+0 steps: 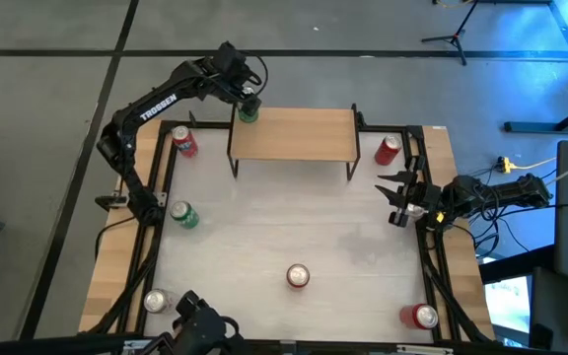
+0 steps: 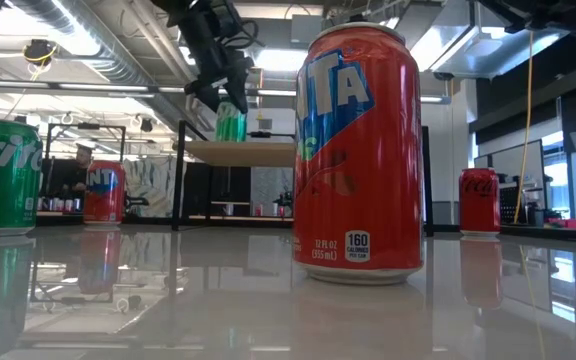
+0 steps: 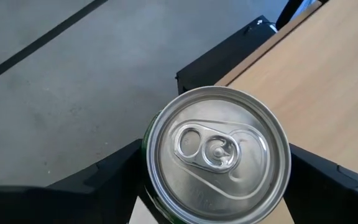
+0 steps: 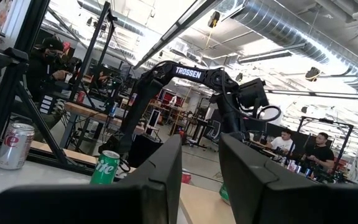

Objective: Place canned beverage on shelf
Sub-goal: Put the right green soda can on the shelf

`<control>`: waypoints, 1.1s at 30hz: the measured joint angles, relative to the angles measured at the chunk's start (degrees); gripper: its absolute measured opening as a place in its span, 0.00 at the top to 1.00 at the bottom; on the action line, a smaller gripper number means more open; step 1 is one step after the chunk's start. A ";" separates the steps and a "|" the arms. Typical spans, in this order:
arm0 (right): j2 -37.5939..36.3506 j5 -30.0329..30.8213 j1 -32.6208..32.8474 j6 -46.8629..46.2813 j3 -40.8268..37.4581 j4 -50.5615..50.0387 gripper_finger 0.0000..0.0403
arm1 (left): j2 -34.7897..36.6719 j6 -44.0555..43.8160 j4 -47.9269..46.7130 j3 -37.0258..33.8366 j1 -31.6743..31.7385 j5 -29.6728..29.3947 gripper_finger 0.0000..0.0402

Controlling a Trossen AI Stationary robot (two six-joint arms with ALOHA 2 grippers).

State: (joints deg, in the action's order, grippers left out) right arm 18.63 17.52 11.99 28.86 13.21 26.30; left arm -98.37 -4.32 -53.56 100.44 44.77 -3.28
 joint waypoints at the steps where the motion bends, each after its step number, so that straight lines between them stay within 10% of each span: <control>1: 0.00 0.00 0.00 0.00 0.00 0.00 0.74 | 0.00 0.00 -0.03 0.00 -0.17 0.01 0.21; 33: -0.01 0.00 -0.02 0.00 0.00 -0.26 0.74 | 0.19 0.43 -0.83 0.00 -0.55 -0.18 0.11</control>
State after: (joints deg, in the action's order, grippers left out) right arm 18.63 17.52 11.97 28.86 13.21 26.04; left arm -98.18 -3.89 -54.39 100.44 44.23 -3.46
